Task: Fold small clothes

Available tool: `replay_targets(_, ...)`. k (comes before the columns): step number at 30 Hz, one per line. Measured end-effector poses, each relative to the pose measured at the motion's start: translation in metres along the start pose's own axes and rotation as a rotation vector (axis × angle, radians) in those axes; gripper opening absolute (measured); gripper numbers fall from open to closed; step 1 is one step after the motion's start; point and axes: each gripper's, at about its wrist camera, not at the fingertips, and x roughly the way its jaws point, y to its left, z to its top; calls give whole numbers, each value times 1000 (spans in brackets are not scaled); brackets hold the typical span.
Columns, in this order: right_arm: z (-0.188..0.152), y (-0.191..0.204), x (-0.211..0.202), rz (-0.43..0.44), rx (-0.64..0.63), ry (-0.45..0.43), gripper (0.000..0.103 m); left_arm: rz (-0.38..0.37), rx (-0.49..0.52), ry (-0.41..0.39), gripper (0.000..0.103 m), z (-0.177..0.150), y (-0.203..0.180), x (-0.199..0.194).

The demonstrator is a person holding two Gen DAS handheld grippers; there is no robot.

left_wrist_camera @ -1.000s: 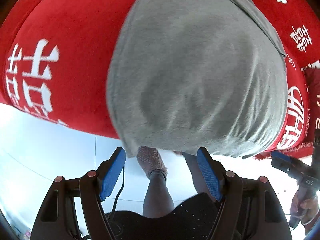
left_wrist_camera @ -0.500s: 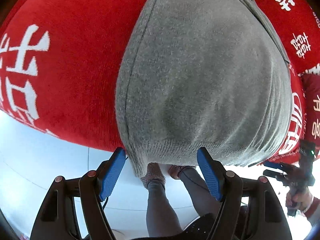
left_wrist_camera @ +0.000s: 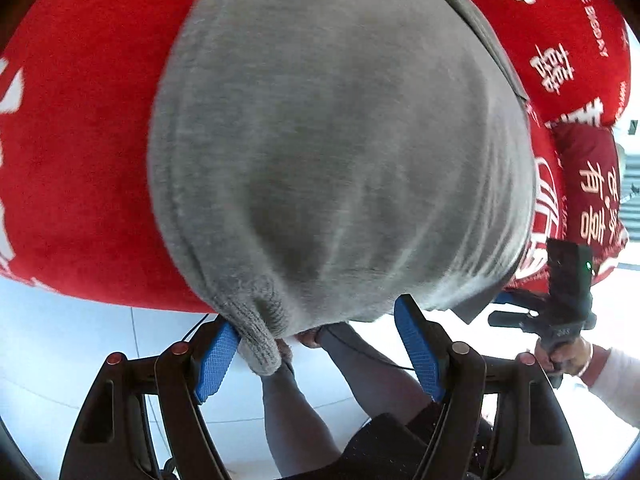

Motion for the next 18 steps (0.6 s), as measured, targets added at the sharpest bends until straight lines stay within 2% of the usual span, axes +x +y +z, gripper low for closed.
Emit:
replay_targets(2,1,0,5,20,22,2,76,10,8,5,75,4,-3,-3)
replay_targets(4,-1,-6,6,36,77,-6,72,21,-2,4,64,6,-3,-1)
replay_targets(6,-5,-18,7,40,160,-7,56,46,-13,10,40,3,9,-10)
replay_targets(8,-10,-25,10,46,258,-20,19,61,-25,15,18,2,20,-16)
replay_targets(9,-12,-28,9,41,284,-27,9,57,-30,18,13,2,24,-17)
replay_targets(13,-22,-26,-3,96,299,-70,8,4,-14,10,12,-1,25,-27)
replay_targets(18,-25,-5,-25,189,293,-136,8,-93,-13,-31,12,0,13,-48)
